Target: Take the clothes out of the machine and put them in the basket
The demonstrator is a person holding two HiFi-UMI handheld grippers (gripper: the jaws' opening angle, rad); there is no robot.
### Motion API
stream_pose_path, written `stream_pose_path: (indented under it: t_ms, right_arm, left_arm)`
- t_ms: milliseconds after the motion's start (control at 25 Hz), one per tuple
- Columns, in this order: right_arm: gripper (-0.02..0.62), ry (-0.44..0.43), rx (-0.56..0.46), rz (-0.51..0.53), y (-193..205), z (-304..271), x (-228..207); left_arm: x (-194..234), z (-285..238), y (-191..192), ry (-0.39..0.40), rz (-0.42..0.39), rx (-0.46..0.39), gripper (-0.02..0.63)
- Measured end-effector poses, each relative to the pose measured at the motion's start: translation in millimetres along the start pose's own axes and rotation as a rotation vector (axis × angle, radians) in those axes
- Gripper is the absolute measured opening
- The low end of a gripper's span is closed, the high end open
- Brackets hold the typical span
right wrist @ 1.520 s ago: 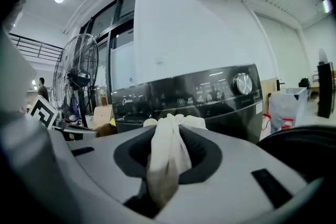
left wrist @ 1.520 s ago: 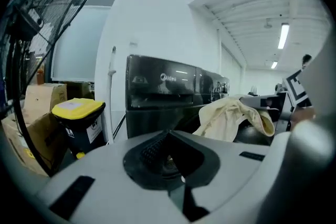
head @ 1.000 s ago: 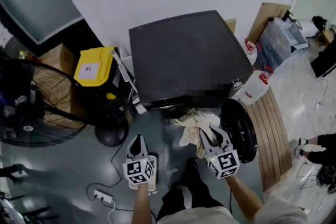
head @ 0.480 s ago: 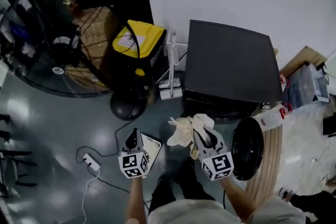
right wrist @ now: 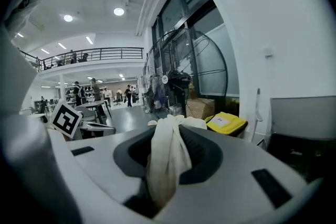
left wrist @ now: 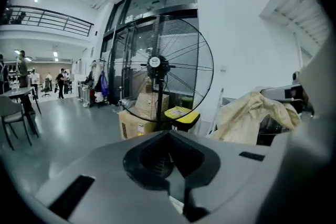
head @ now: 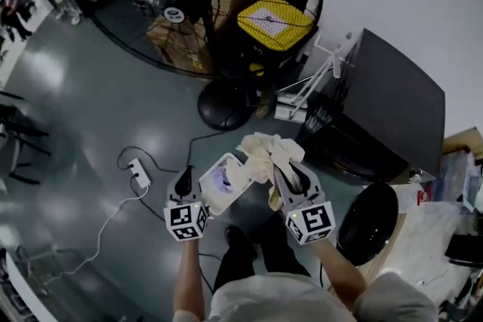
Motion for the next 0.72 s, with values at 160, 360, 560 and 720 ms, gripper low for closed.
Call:
stream_pose_path:
  t_ms: [160, 360, 560, 720]
  right_arm:
    - [0.103, -0.063, 0.005, -0.001, -0.5, -29.6, 53.4]
    - [0.103, -0.159, 0.028, 0.006, 5.9, -56.1, 108.2]
    - [0.103, -0.283, 0.082, 0.032, 31.0, -65.8, 159.3]
    - [0.104, -0.345, 0.124, 0.038, 58.9, -74.5, 187.5]
  left_arm:
    - [57.2, 33.6, 7.0, -0.067, 0.033, -0.019, 0.019]
    - [105.3, 71.5, 22.0, -0.14, 0.073, -0.042, 0.02]
    - [134.4, 101.6, 47.3, -0.211, 0.111, -0.056, 0.02]
    - [150.1, 122.4, 72.6, -0.262, 0.149, -0.063, 0.018]
Point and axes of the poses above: the fingertips, and each gripper's own axes: z backward along the fingers, x to its left, y out of its underside, the point moved 10 cm from there along z, backward along the fingers, and after that the axes turned 9 degrees about z, right-handed, at the moved point
